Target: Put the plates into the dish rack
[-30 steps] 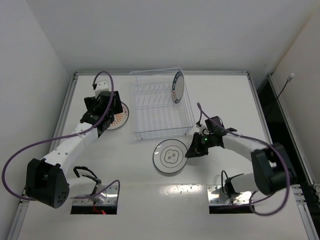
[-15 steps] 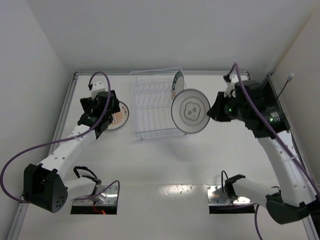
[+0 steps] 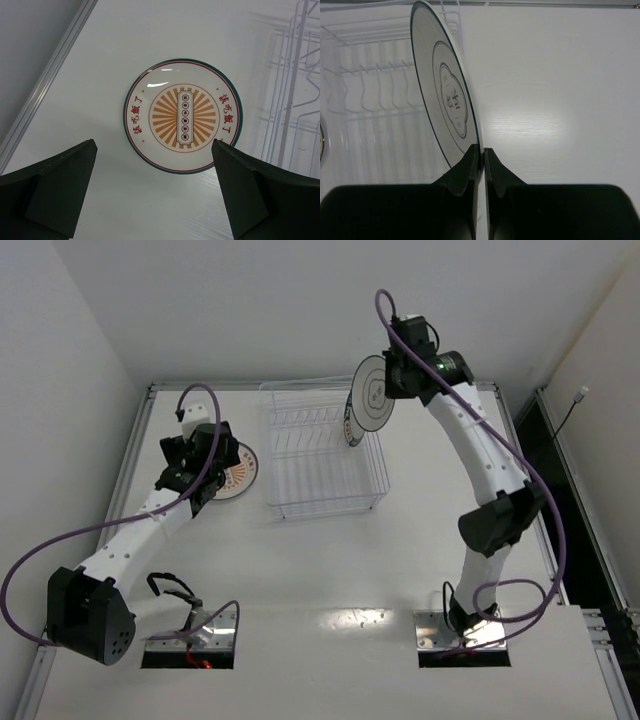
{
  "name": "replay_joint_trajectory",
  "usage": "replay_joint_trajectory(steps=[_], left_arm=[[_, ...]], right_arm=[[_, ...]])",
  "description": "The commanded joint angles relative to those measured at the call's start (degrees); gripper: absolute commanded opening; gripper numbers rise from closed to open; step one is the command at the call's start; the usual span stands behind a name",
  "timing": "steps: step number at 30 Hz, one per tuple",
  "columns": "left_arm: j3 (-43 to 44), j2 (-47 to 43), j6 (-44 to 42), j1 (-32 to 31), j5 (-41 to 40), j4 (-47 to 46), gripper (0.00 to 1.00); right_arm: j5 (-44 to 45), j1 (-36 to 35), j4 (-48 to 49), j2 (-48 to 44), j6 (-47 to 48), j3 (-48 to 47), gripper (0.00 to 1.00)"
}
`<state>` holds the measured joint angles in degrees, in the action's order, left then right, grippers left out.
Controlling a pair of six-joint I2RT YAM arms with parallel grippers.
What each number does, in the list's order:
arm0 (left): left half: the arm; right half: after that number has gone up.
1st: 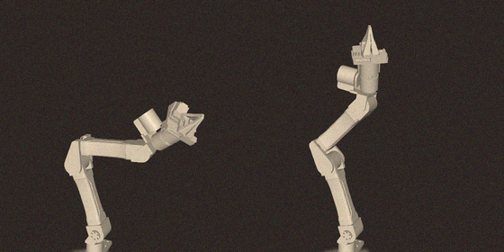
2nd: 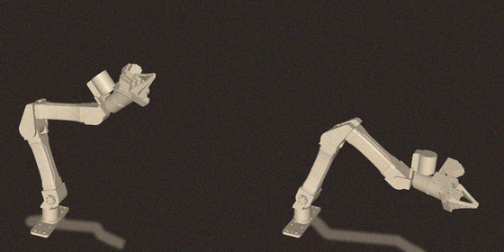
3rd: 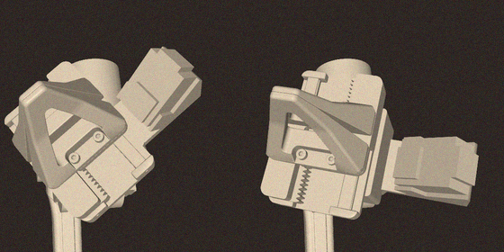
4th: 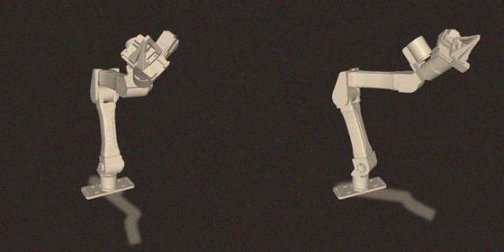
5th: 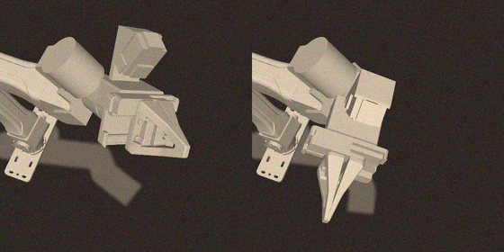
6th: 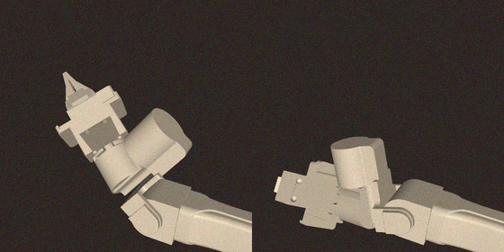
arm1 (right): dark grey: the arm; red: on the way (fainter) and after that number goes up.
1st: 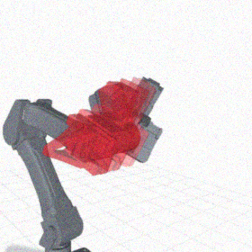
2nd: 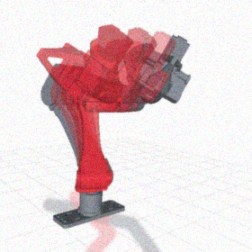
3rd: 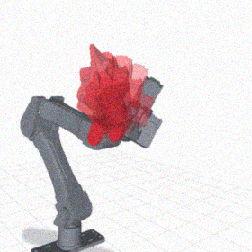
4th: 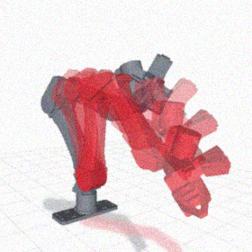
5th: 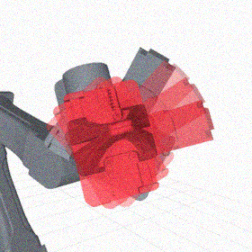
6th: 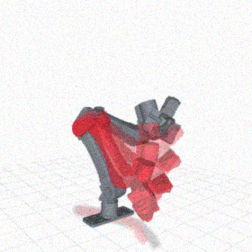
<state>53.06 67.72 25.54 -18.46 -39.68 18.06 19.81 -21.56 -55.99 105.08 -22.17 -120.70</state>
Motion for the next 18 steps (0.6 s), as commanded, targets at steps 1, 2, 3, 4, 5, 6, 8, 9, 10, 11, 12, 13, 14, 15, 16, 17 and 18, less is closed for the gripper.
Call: replay_joint_trajectory(steps=[1, 2, 3, 4, 5, 6, 8, 9, 10, 11, 12, 13, 14, 15, 16, 17, 18], left_arm=[[2.8, 0.1, 1.4, -0.5, -1.1, 0.6, 1.00], [2.8, 0.6, 1.4, -0.5, -1.1, 0.6, 1.00], [2.8, 0.7, 1.4, -0.5, -1.1, 0.6, 1.00], [2.8, 0.7, 1.4, -0.5, -1.1, 0.6, 1.00], [3.3, 0.7, 1.4, -0.5, -1.1, 0.6, 1.00], [3.3, 1.2, 1.4, -0.5, -1.1, 0.6, 1.00], [3.3, 1.2, 1.4, -0.5, -1.6, 1.1, 1.00], [3.3, 1.2, 1.4, -0.5, -1.6, 1.1, 1.00], [3.3, 1.2, 1.4, -0.5, -1.6, 1.1, 1.00], [3.3, 1.2, 1.4, -0.5, -1.6, 1.1, 1.00], [3.3, 1.2, 1.4, -0.5, -2.1, 1.1, 1.00], [3.3, 1.2, 1.4, -0.5, -2.2, 1.1, 1.00], [3.3, 1.2, 1.4, -0.5, -2.2, 1.1, 1.00], [3.3, 1.2, 1.4, -0.5, -2.2, 1.1, 1.00], [3.8, 1.2, 1.4, -0.5, -2.2, 1.1, 1.00], [3.8, 1.2, 1.4, -0.5, -2.2, 1.1, 1.00], [3.8, 1.2, 1.4, -0.5, -2.2, 1.1, 1.00]], right_arm=[[6.0, -3.0, 5.1, 3.4, 0.9, -6.6, 0.00], [7.5, -3.7, 5.1, 5.1, 0.9, -8.0, 0.00], [8.1, -3.7, 5.1, 8.8, 0.9, -11.1, 0.00], [8.7, -3.7, 5.1, 10.2, 0.9, -11.9, 0.00], [9.4, -4.2, 5.1, 11.4, 0.9, -11.9, 0.00], [10.4, -4.2, 5.8, 12.2, 0.9, -12.4, 0.00], [11.5, -4.2, 7.4, 13.6, 0.9, -11.0, 0.00], [13.1, -4.7, 8.4, 14.1, 0.9, -11.0, 0.00], [14.5, -5.2, 8.4, 14.6, 0.9, -11.0, 0.00], [15.8, -5.2, 8.4, 15.3, 0.9, -11.0, 0.00], [16.7, -5.9, 9.0, 16.5, 1.4, -11.0, 0.00], [18.1, -5.9, 9.7, 17.0, 1.4, -11.0, 0.00], [18.7, -5.9, 9.8, 17.5, 2.0, -11.5, 0.00], [19.9, -6.6, 10.3, 18.4, 2.0, -11.5, 0.00], [19.9, -6.6, 11.2, 18.9, 2.8, -11.5, 0.00], [20.7, -7.2, 11.2, 18.9, 2.8, -12.0, 0.00], [20.7, -7.2, 11.7, 19.9, 3.6, -12.0, 0.00]])
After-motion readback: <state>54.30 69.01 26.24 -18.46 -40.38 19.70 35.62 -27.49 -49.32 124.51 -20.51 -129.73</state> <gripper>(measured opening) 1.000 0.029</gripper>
